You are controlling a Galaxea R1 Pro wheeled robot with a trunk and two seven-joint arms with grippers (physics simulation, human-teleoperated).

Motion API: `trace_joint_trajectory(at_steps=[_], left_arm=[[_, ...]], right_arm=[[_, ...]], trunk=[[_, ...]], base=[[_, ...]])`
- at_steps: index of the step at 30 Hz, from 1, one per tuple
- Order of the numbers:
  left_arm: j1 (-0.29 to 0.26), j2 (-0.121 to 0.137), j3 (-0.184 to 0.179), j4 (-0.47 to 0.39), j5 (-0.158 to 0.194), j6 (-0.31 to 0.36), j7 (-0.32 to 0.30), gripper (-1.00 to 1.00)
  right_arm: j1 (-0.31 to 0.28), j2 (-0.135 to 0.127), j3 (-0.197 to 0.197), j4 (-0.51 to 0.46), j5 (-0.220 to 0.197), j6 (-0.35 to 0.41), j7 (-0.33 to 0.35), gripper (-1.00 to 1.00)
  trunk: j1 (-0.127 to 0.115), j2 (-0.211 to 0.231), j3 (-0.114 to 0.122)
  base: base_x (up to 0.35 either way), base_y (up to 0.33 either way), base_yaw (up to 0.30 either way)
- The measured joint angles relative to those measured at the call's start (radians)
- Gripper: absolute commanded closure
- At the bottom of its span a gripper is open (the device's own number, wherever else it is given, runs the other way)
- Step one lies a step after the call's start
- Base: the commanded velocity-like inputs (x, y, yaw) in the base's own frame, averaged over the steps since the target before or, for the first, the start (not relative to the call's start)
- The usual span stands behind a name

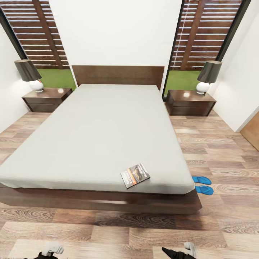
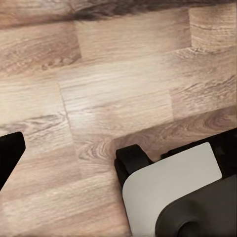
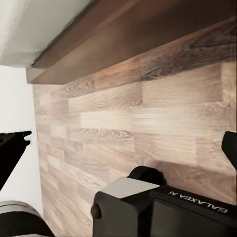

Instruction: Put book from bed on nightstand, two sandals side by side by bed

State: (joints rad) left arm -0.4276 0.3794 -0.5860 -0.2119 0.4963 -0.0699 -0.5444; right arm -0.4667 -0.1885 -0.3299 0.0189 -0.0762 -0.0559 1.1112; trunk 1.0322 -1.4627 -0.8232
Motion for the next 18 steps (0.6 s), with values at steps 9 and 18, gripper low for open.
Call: trace_joint_trajectory(at_steps=[9, 18], left_arm=[[0.0, -0.017, -0.012, 0.131, -0.001, -0.102, 0.002, -1.0], [0.0, -0.024, -0.012, 0.179, 0.002, -0.111, 0.002, -1.0]], right_arm=[[-0.001, 0.071, -0.001, -0.027, 0.0, -0.003, -0.214, -1.0], [-0.002, 0.118, 0.005, -0.194, 0.008, 0.055, -0.214, -1.0]], trunk=[[0.0, 0.0, 0.0], [0.0, 0.0, 0.0]], base=[[0.0, 0.0, 0.0], [0.0, 0.0, 0.0]])
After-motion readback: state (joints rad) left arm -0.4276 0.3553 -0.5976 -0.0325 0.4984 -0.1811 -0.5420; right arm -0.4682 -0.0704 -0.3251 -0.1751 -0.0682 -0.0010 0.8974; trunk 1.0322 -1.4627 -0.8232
